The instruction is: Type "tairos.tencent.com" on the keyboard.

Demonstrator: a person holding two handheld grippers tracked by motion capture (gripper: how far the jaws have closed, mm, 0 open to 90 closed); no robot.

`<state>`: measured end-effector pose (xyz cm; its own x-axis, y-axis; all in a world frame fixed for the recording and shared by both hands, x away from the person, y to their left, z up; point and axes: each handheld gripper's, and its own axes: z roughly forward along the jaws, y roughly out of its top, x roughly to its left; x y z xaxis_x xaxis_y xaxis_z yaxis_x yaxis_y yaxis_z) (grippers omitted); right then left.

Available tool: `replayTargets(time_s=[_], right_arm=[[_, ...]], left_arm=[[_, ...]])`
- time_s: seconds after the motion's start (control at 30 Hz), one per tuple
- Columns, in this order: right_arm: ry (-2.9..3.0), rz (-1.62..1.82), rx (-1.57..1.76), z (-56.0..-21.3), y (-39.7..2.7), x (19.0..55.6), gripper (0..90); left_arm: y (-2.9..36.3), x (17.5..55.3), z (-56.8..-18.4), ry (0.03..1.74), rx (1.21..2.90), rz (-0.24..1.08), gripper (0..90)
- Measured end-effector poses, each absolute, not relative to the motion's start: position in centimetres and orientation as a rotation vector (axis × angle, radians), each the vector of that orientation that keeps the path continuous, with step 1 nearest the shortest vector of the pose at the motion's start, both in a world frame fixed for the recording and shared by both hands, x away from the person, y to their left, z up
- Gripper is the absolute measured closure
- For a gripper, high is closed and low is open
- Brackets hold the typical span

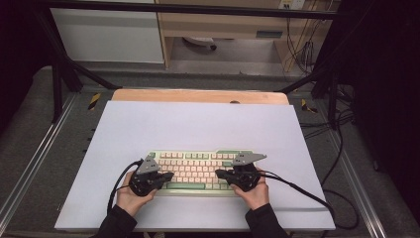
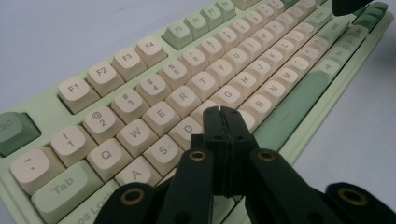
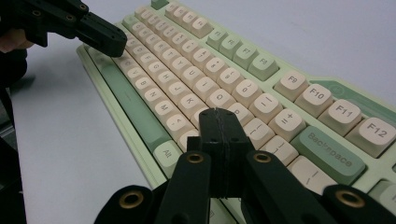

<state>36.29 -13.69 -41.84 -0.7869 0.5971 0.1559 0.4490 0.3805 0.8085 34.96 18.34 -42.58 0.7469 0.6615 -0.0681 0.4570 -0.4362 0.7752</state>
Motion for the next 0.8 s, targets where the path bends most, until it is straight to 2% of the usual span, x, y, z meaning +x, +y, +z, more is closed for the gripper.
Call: replayTargets(time_s=[0.47, 0.8], right_arm=[[2.473, 1.375, 0.941, -41.8, -13.7, 36.29, 90.0], [2.462, 1.393, 0.943, -41.71, -13.68, 36.31, 90.0]], left_arm=[[17.38, 34.99, -43.25, 0.822, 2.144, 0.316, 89.8], [18.16, 34.83, -42.57, 0.825, 2.117, 0.317, 89.8]])
